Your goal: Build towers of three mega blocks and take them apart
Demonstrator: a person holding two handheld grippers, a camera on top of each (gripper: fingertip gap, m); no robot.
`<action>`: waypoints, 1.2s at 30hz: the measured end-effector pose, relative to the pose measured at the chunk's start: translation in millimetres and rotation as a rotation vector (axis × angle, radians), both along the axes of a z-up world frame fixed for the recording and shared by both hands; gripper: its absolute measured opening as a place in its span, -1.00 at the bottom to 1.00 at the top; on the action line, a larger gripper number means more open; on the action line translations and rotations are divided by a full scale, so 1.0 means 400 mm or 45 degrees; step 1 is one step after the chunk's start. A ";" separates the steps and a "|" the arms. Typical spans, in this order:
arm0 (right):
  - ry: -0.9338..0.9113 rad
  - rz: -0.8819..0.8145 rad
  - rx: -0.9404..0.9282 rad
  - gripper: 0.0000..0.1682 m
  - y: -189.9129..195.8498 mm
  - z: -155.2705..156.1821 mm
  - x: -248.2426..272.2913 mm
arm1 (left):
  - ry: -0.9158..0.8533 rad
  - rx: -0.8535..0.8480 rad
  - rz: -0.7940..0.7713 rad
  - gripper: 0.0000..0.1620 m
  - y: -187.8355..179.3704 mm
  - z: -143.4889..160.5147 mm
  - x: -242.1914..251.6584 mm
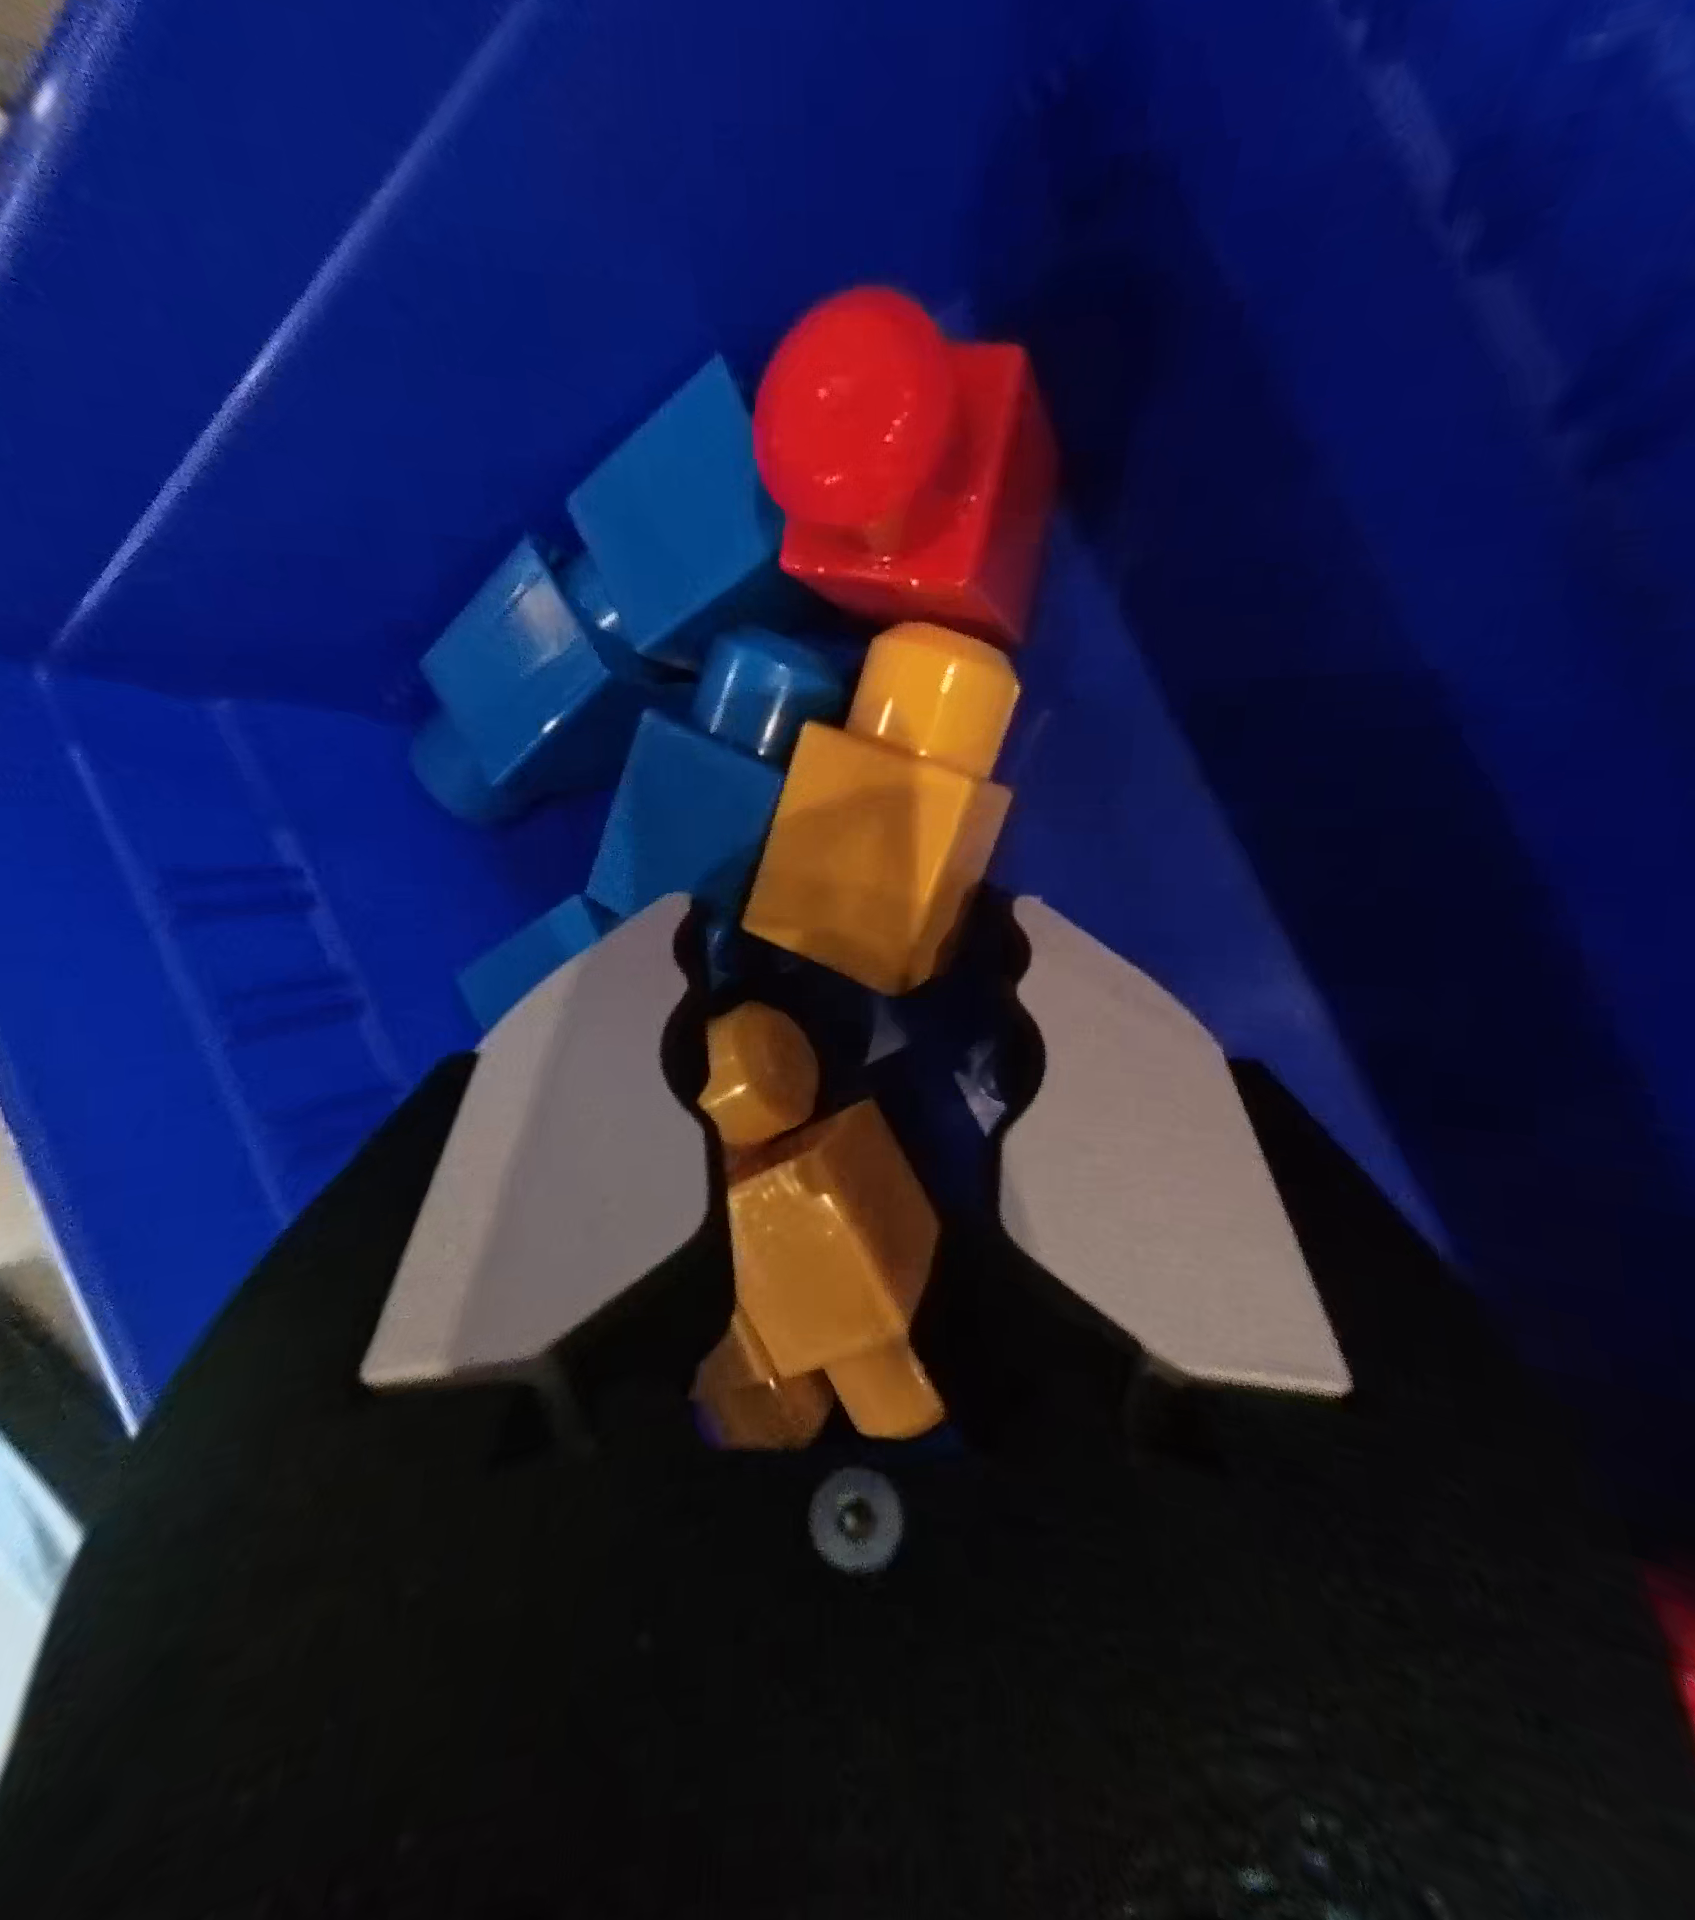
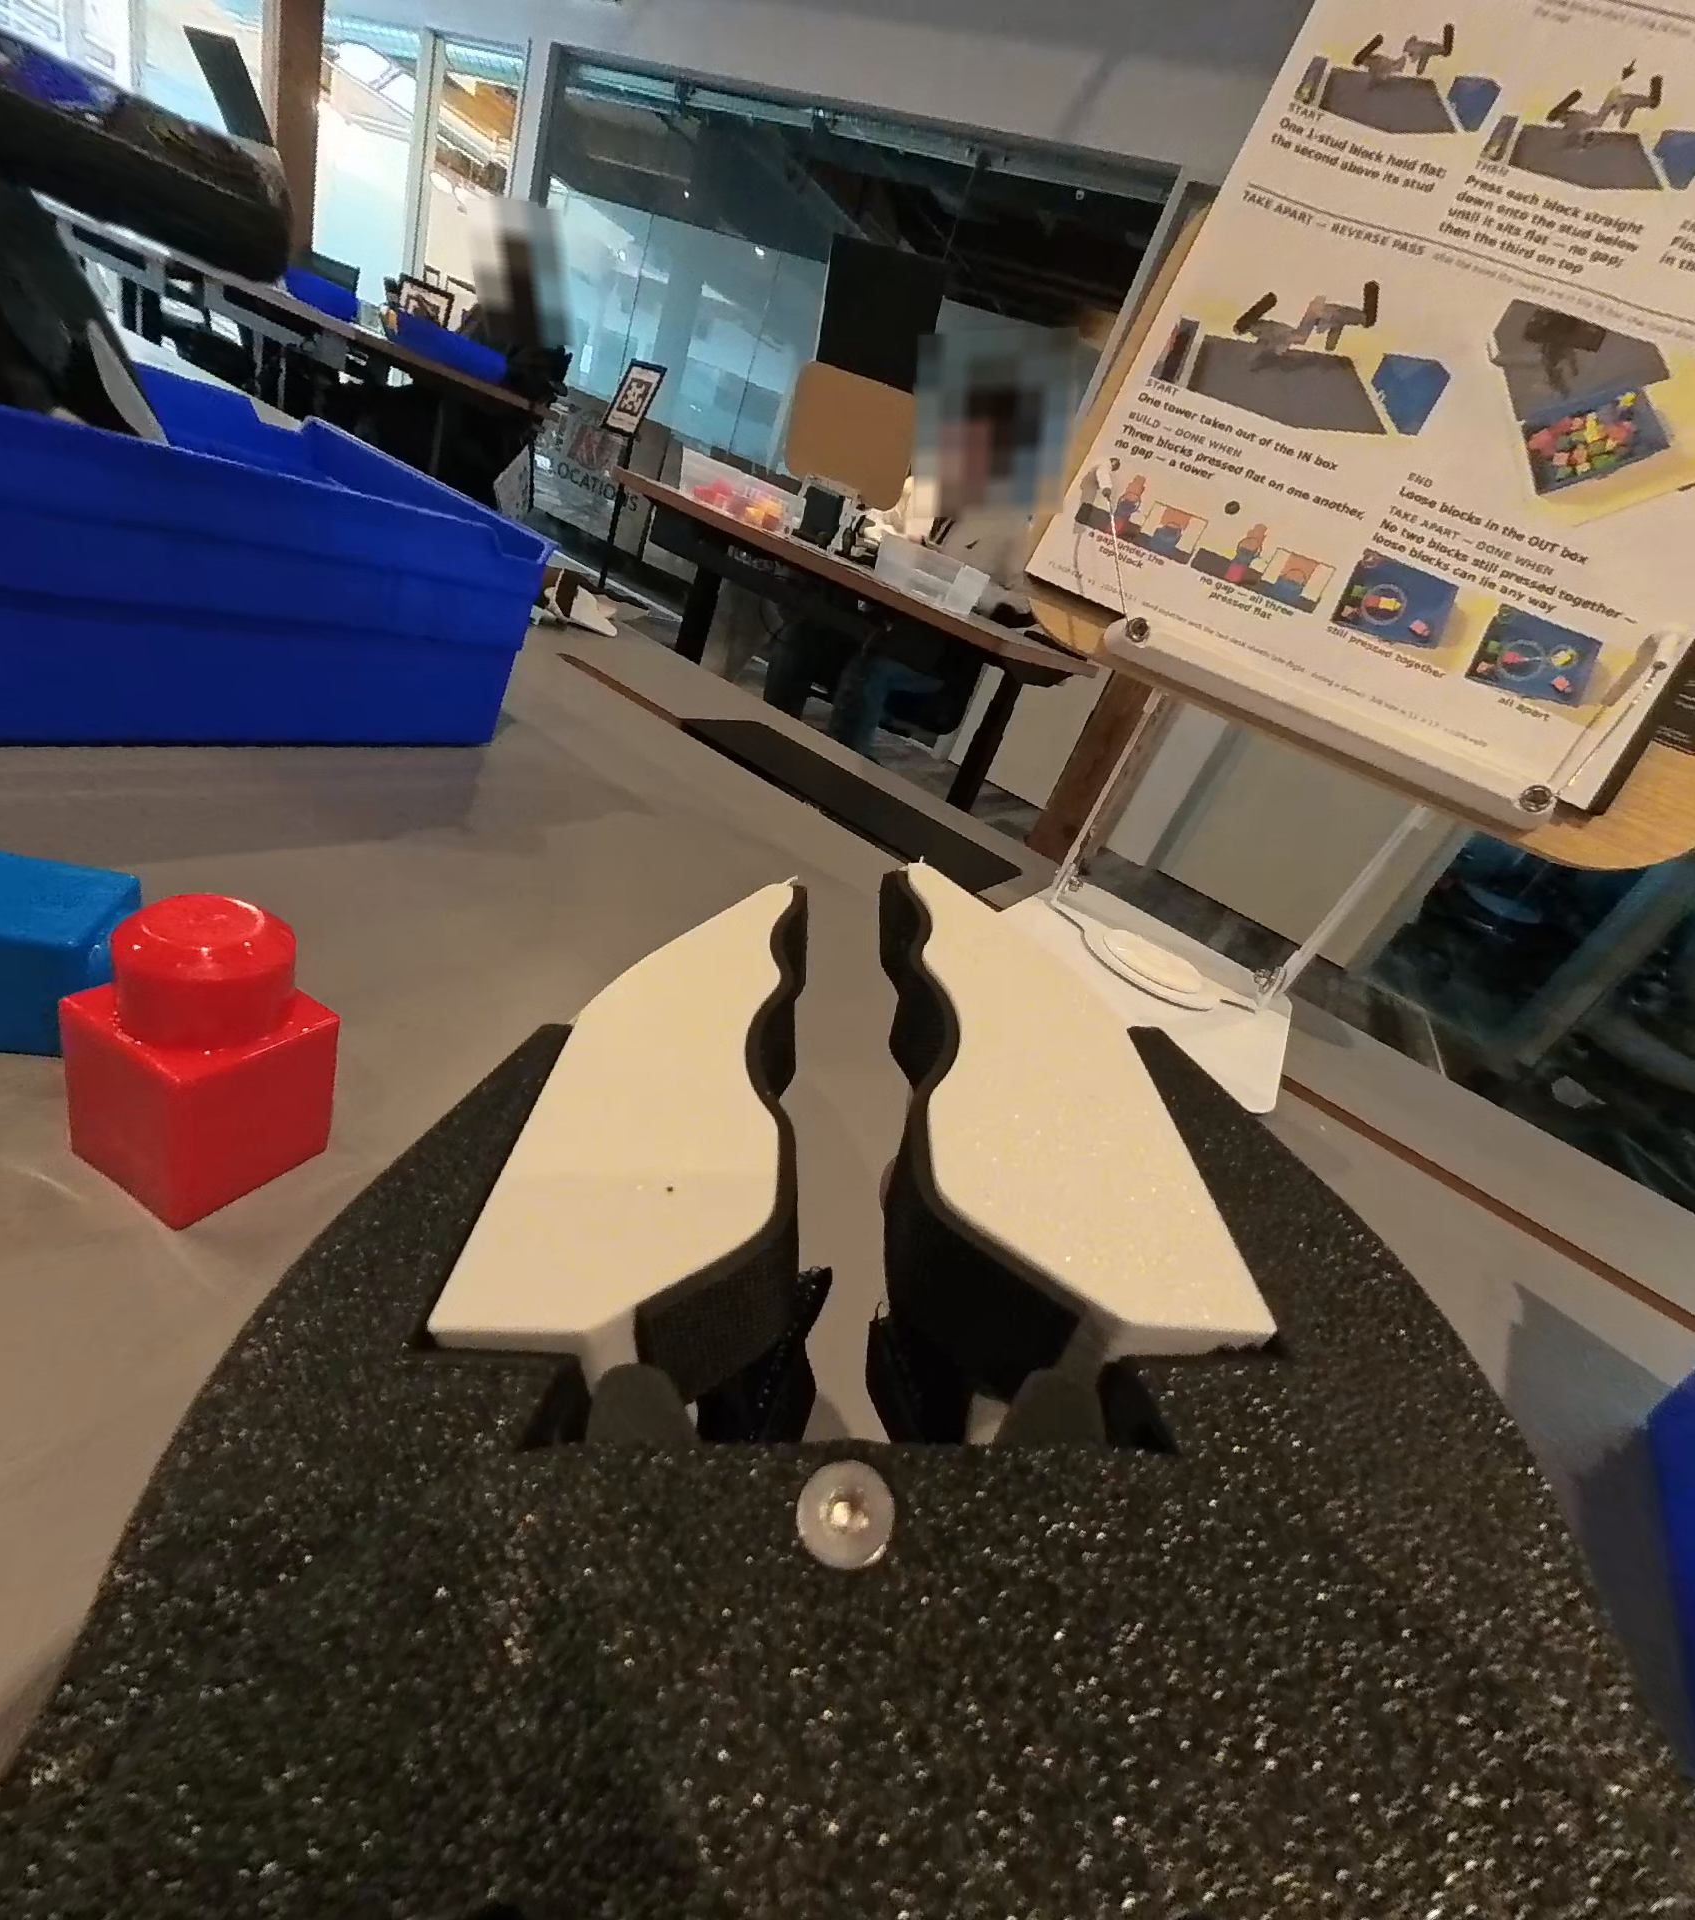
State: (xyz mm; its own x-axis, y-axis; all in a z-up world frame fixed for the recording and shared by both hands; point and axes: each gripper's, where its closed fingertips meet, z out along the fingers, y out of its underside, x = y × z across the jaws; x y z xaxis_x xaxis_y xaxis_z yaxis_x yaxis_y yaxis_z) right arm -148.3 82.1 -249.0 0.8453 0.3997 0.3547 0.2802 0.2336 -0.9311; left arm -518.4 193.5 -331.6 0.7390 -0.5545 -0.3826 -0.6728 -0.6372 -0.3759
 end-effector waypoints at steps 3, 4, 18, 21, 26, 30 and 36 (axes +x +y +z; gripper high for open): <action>-0.002 0.001 0.001 -0.84 0.000 0.000 -0.001 | -0.142 -0.090 -0.056 -0.49 -0.038 0.008 0.054; -0.003 0.001 0.000 -0.84 0.000 -0.001 -0.001 | -0.191 -0.087 -0.067 -0.53 -0.043 0.015 0.070; -0.012 0.005 0.004 -0.84 0.000 -0.002 -0.005 | -0.237 0.019 0.048 -0.52 -0.001 -0.021 0.075; -0.004 0.003 0.005 -0.84 0.000 -0.001 -0.003 | -0.214 0.222 0.098 -0.53 -0.007 0.059 0.064; 0.031 -0.015 0.001 -0.84 0.006 0.003 0.008 | -0.495 0.600 -0.015 -0.53 -0.125 0.293 0.194; 0.089 -0.049 0.003 -0.84 0.011 0.012 0.031 | -0.844 0.537 -0.364 -0.54 -0.276 0.360 0.454; 0.110 -0.171 0.031 -0.84 0.018 0.027 0.092 | -0.827 0.150 -0.743 -0.53 -0.418 0.213 0.770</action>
